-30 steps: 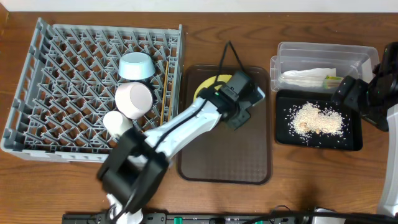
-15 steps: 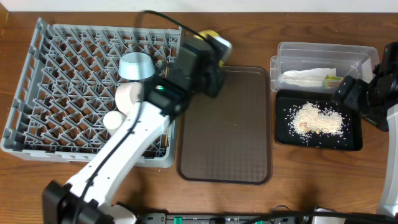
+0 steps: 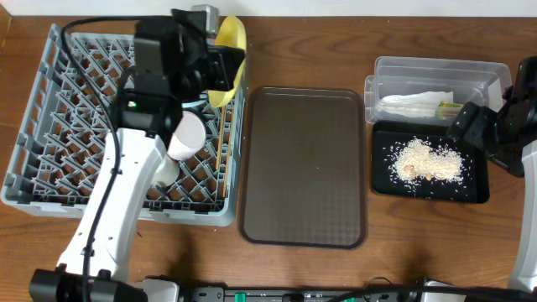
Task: Sort waste into correct bins and load items into the dishwasher
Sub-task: 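Lift the yellow plate and stand it upright in the dish rack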
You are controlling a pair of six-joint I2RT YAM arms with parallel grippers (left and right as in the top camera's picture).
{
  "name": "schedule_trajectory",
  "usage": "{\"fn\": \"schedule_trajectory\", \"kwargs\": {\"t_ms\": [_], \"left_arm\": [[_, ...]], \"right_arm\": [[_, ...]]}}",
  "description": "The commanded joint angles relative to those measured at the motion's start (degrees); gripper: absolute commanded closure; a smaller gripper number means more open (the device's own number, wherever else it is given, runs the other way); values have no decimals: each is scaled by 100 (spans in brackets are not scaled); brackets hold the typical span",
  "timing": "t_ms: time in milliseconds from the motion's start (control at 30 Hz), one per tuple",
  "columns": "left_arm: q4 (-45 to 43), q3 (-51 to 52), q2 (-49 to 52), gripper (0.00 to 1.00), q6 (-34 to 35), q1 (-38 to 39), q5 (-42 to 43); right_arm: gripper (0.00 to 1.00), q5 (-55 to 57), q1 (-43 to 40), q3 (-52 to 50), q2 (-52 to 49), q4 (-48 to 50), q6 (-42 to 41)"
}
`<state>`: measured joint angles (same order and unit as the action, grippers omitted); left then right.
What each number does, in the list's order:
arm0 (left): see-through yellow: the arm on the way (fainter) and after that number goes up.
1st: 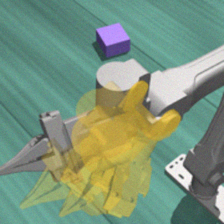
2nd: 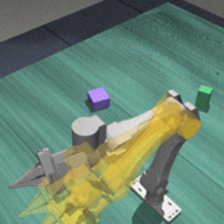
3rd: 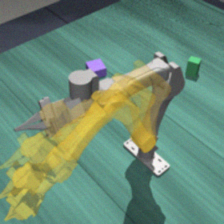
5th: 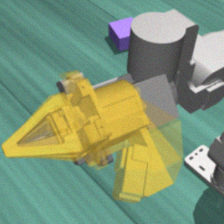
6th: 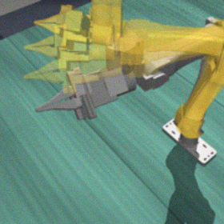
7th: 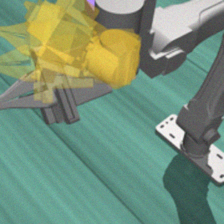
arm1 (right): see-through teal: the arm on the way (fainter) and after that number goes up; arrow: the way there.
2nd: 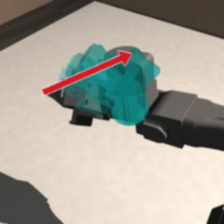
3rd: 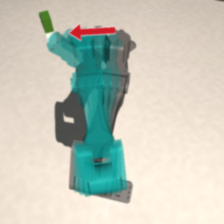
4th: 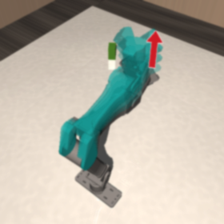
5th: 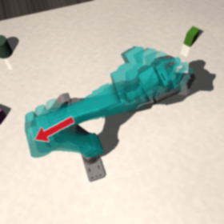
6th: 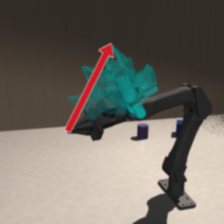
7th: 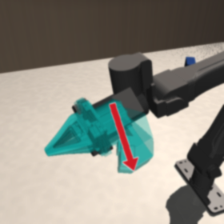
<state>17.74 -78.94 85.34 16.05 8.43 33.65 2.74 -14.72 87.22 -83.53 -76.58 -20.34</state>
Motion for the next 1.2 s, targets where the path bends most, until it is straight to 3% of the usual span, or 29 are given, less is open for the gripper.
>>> {"fn": "schedule_trajectory", "kwargs": {"t_ms": [0, 733, 800, 833, 867, 900, 967, 1167], "left_arm": [[-55, 7, 133, 92, 284, -168, 708], [-74, 7, 1029, 92, 481, -332, 664], [-120, 7, 1097, 83, 479, -417, 601], [-144, 7, 1121, 71, 479, -476, 520], [-164, 7, 1123, 39, 479, -564, 411], [-199, 7, 1121, 27, 481, -616, 404], [-256, 4, 1078, 21, 483, -761, 409], [-138, 4, 686, 18, 240, -1119, 345]], "right_arm": [[1, -4, -22, 46, 28, 4, 68], [1, -4, -22, 46, 28, 2, 70], [1, -4, -22, 46, 28, 2, 70], [1, -4, -22, 46, 28, 2, 70], [1, -4, -22, 46, 28, -4, 70], [1, -4, -22, 46, 28, -13, 70], [1, -4, -22, 46, 28, -15, 70], [1, -216, -22, 46, 28, 155, 70]]}}
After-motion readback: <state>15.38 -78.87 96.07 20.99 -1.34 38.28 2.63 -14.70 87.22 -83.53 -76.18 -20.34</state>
